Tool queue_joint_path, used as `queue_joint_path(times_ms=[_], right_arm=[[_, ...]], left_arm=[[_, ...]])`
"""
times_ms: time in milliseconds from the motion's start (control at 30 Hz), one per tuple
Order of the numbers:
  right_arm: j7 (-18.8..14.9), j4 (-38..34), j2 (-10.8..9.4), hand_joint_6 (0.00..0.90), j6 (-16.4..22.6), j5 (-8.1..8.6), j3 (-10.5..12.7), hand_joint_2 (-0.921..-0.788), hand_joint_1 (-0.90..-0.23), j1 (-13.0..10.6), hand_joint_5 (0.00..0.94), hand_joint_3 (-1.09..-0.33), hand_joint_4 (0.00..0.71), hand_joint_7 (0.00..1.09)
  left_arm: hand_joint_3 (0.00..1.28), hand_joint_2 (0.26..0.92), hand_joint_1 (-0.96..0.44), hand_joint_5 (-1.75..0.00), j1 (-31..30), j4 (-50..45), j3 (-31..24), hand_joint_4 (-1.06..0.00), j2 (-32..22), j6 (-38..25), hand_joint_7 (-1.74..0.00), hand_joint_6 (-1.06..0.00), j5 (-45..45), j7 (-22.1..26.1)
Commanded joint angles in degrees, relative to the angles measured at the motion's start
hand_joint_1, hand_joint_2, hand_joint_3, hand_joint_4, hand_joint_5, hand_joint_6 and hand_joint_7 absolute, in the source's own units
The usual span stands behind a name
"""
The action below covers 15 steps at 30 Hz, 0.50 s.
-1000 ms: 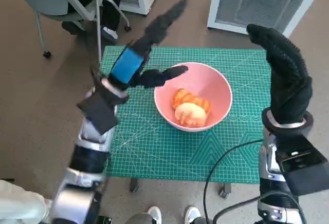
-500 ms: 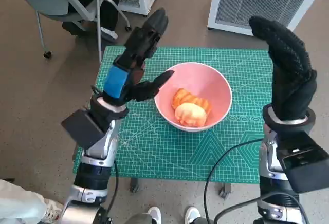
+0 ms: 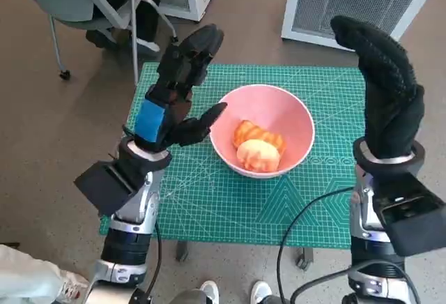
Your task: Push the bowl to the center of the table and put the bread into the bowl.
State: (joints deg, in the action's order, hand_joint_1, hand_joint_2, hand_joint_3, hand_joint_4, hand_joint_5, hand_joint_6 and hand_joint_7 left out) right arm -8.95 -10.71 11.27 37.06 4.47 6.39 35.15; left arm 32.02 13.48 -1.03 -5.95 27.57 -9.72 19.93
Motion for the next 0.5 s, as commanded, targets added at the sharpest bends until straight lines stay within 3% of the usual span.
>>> queue_joint_path(times_ms=[33, 500], right_arm=[[-0.51, 0.32, -0.06, 0.015, -1.23, 0.64, -0.36, -0.921, -0.56, -0.22, 0.009, -0.725, 0.316, 0.69], [-1.26, 0.54, -0.28, 0.014, -2.01, 1.55, -1.04, -0.921, -0.56, -0.26, 0.008, -0.722, 0.316, 0.69]], left_arm=[[0.43, 0.921, -0.47, -0.52, -0.46, 0.59, -0.45, -0.01, -0.24, 1.08, -0.69, 0.0, 0.71, -0.52], [0.43, 0.921, -0.45, -0.55, -1.14, -1.09, -0.3, 0.0, -0.17, 0.86, -0.74, 0.0, 1.31, -2.01]])
